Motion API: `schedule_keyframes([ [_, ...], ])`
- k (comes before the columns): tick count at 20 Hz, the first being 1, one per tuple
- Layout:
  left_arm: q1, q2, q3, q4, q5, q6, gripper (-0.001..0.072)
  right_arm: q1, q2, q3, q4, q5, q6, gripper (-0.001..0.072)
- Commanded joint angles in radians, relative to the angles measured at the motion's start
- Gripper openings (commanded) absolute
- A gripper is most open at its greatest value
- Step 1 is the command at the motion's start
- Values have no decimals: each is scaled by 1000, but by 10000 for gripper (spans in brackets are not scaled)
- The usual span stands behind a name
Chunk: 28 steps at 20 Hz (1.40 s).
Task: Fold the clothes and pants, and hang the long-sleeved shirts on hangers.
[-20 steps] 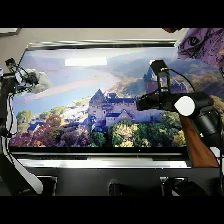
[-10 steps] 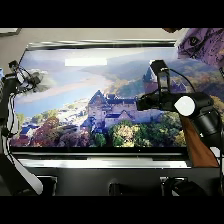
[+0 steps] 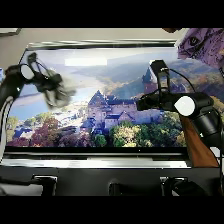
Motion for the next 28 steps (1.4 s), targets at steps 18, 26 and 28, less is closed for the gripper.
schedule_keyframes([
  [18, -497, 512, -512, -115, 6, -211, 705, 1, 1, 1, 1, -64, 4, 37],
  [26, -201, 605, -477, -115, -65, -106, 704, 1, 8, 12, 126, -45, 21, 38],
  [28, -181, 604, -477, -115, -65, -106, 704, -26, 8, 14, 36, 43, 195, 58],
])
